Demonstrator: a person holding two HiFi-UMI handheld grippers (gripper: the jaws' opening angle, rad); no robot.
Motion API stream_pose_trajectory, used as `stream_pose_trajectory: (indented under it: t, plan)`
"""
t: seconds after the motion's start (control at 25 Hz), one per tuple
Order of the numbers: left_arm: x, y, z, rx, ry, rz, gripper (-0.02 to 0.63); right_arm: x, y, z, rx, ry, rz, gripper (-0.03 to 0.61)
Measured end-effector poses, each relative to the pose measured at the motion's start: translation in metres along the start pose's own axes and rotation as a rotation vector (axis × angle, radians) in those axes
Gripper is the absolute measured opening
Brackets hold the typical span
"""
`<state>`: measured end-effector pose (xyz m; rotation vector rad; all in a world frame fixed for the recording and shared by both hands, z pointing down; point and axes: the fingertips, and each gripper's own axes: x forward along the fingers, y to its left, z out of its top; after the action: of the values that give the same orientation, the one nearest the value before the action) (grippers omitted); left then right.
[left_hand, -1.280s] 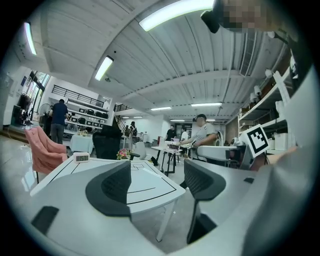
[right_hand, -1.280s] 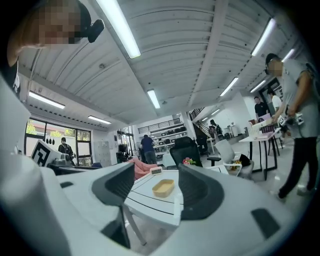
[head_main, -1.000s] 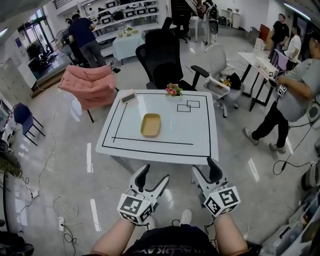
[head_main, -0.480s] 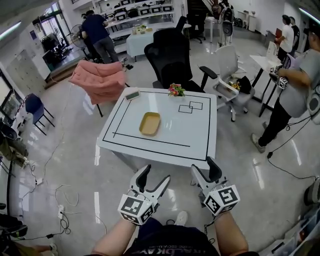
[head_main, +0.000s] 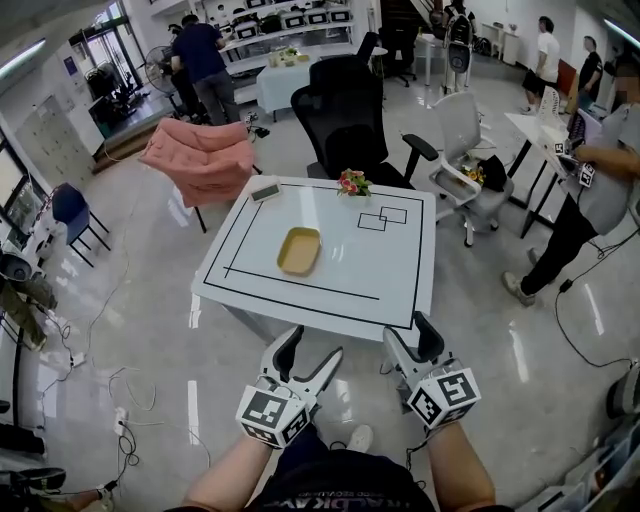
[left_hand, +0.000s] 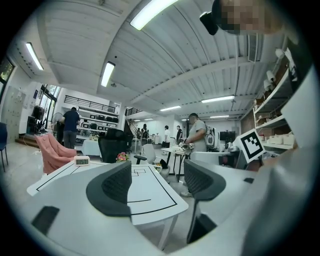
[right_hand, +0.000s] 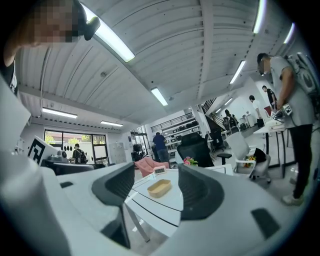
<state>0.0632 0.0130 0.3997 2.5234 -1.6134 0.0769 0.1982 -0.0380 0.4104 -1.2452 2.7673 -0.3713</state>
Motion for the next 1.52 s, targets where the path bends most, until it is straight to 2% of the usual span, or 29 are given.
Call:
stream_pose_trajectory:
  t: [0.36, 0.84, 1.24, 1.52]
  plan:
    - [0.034, 0.039, -0.002, -0.028, 0.013, -0.059, 0.321, 0.046, -0.013, -0.003, 0.015, 0.019, -0.065, 0.259]
    - [0.074, 0.141, 0.001, -0.073, 0.031, -0.14, 0.321, 0.144, -0.017, -0.019, 0.04, 0.066, -0.173, 0.259]
    - [0.081, 0.204, 0.004, -0.087, 0.04, -0.219, 0.321, 0.193, -0.003, -0.03, 0.061, 0.07, -0.267, 0.259]
    - [0.079, 0.226, 0.004, -0.094, 0.035, -0.258, 0.321, 0.207, 0.006, -0.044, 0.077, 0.084, -0.309, 0.259]
